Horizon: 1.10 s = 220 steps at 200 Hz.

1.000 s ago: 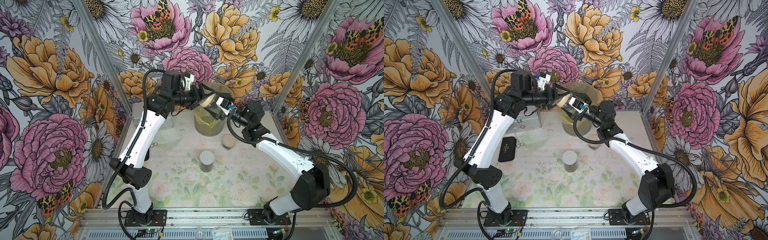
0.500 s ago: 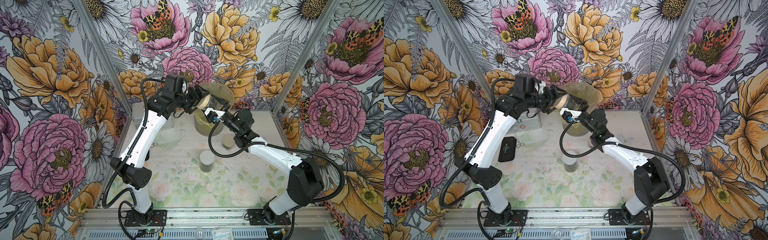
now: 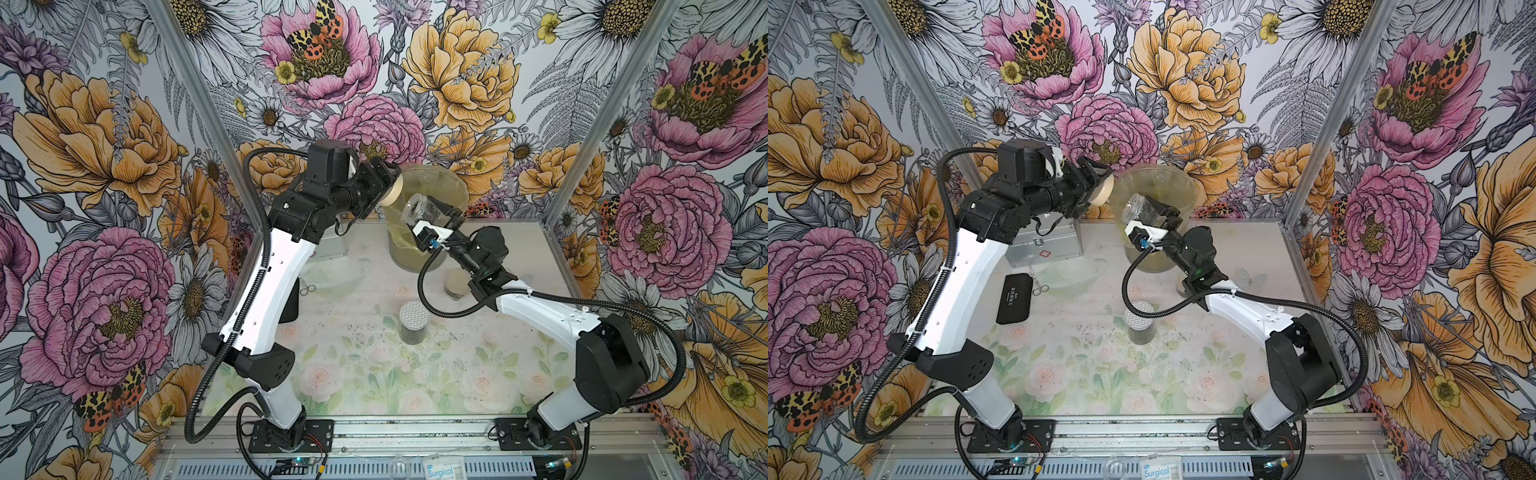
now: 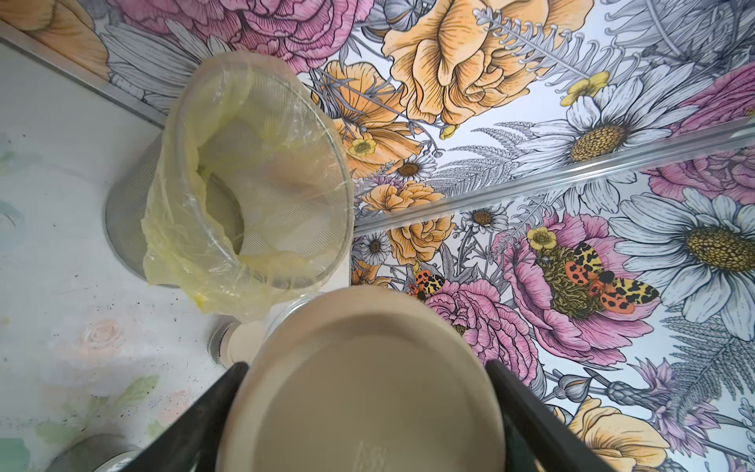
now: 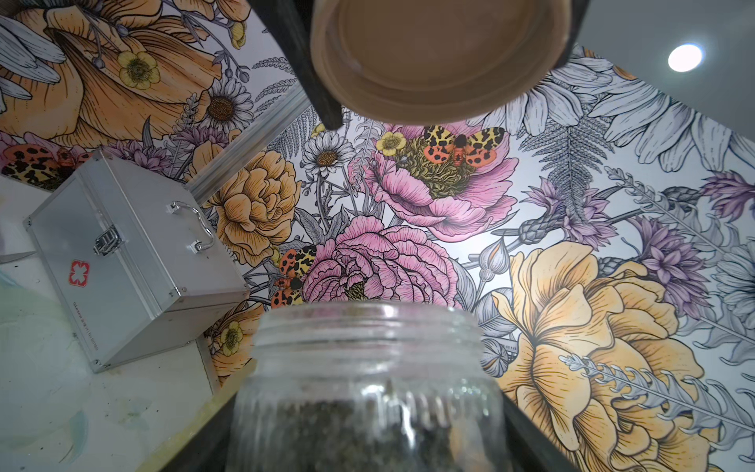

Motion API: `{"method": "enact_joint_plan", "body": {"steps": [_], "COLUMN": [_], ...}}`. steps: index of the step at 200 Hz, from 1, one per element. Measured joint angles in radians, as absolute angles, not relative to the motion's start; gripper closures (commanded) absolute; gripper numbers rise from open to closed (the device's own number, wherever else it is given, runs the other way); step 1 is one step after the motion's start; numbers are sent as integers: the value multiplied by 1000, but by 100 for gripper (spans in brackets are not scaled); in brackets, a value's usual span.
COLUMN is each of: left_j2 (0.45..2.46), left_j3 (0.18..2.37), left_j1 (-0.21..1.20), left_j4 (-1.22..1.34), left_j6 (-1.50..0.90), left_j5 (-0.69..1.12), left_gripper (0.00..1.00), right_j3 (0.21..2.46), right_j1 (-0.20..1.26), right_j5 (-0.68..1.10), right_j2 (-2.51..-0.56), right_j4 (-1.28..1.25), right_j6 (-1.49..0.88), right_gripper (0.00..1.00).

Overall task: Empty moldy tea leaves from jars
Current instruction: Unscrew the lid from the jar, then place the lid at the center of the board.

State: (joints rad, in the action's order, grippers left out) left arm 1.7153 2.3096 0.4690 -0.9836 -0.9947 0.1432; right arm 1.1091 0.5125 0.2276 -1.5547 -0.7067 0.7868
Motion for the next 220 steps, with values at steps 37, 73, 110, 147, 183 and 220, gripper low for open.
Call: {"method": "enact_joint_plan", "body": {"steps": [37, 73, 110, 147, 183, 220], "left_j2": [1654, 1606, 1609, 1631, 1696, 1785], "left_j3": [2254, 2120, 1948, 1808, 1712, 1581], "left_j1": [417, 387, 386, 400, 435, 463], "left_j4": [-1029, -1067, -1091, -1103, -1098, -1035], "left_j6": [-949, -889, -829, -775, -731, -702], "left_j5": [50, -45, -120, -208, -228, -217], "left_gripper": [100, 100, 100, 100, 100, 100], "right_j3": [1103, 1103, 1105, 1106, 1106, 1106], "right_j1": [501, 491, 491, 491, 491, 491], "right_j5": [189, 142, 107, 97, 97, 97], "right_j2": [-1519, -1480, -1460, -1458, -1450, -1431], "right_j4": [-766, -799, -797, -779, -759, -737], "right_j6": [688, 582, 518, 488, 479, 478], "right_gripper": [92, 93, 93, 93, 93, 93]}}
